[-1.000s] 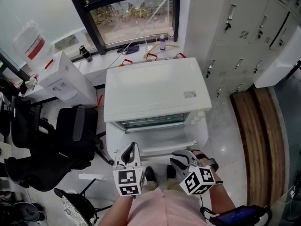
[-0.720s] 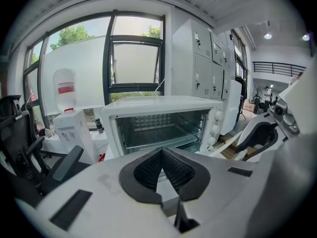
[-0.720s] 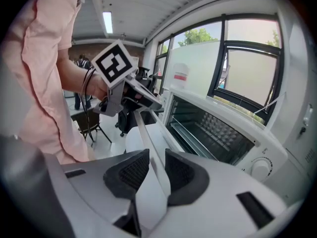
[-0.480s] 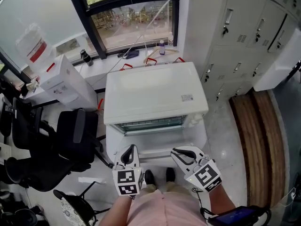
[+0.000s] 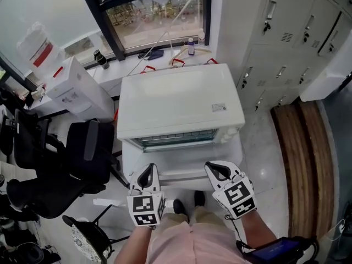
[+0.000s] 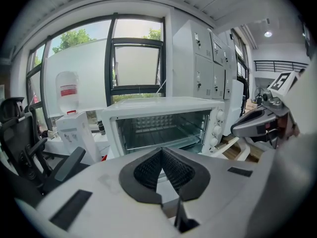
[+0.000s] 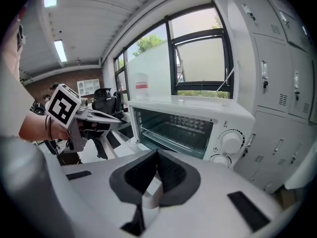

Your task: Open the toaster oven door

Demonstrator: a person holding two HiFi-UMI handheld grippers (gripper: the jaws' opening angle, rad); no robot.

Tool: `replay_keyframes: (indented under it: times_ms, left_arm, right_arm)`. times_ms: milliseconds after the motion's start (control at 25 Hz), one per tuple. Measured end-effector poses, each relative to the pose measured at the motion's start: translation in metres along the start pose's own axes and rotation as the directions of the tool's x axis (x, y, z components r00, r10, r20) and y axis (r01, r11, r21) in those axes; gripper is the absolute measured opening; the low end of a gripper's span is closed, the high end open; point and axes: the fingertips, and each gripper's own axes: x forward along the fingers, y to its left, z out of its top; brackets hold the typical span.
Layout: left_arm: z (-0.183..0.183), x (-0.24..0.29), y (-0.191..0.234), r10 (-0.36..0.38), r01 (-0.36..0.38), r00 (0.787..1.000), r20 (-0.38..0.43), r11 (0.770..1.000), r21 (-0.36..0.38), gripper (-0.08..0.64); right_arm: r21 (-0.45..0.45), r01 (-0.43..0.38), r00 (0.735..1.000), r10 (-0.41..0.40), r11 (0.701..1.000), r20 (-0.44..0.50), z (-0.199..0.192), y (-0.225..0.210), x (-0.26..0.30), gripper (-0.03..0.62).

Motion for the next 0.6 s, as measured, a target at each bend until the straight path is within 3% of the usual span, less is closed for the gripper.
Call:
replay_keyframes:
  times_ms: [600]
  left_arm:
    - [-0.014,-0.011,-0.008,-0.081,0.081,0.997,0.004,0.997,-0.009,0.012]
  right_arm:
    - [0.031,0.102,0.995,-0.101,0.994,-0.014,-0.015,0.010,-0.006,0.002]
